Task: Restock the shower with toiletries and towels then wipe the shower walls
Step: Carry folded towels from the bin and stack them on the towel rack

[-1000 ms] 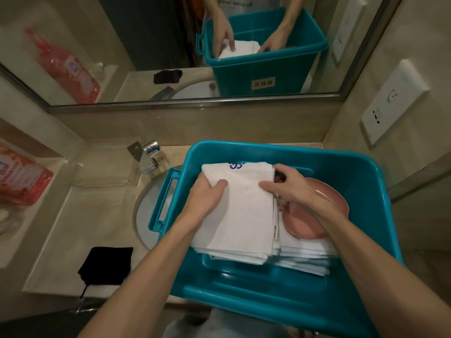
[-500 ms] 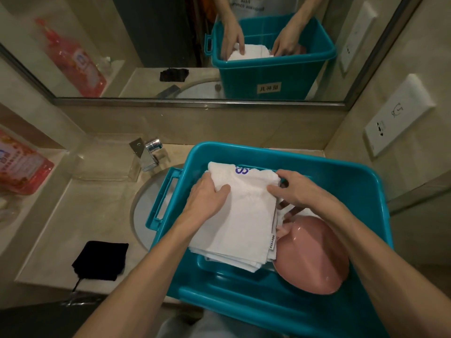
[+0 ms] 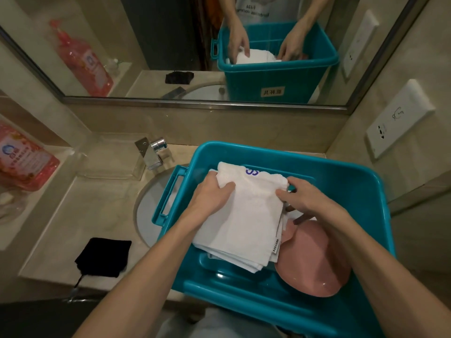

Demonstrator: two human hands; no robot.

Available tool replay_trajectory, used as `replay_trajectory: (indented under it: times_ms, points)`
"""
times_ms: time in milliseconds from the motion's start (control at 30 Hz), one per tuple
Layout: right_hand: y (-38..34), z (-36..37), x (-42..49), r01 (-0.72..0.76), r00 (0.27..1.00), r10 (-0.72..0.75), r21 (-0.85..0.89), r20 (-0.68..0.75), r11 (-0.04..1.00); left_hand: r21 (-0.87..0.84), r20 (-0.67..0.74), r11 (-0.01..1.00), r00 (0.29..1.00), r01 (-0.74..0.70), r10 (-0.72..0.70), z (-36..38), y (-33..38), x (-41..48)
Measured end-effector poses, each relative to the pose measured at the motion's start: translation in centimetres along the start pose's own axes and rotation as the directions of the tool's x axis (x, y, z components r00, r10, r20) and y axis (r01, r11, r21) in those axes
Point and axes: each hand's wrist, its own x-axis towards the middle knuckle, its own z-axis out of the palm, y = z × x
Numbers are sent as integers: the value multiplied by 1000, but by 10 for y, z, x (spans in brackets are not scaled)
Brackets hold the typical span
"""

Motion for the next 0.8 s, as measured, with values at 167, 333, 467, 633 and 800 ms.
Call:
replay_trajectory:
  times_ms: [167, 333, 467, 633, 800]
  points:
    - [-4, -6, -11, -57, 998, 57, -4, -14, 998, -66, -25, 998, 1000, -11, 9, 1, 0, -1]
    - [2, -1, -21, 51, 988, -51, -3, -147, 999, -254, -2, 967, 1000, 9, -10, -3, 4, -2]
    - [-2, 6, -48, 146, 958, -73, 255, -277, 956, -324, 25, 945, 998, -40, 51, -11, 6, -5]
    - [-17, 22, -84, 139, 934, 73, 546, -349, 826, -353, 111, 931, 984, -92, 140, -23, 5, -11]
    - [-40, 42, -131, 196, 858, 160, 599, -488, 777, -374, 206, 906, 935, -197, 288, -45, 4, -23]
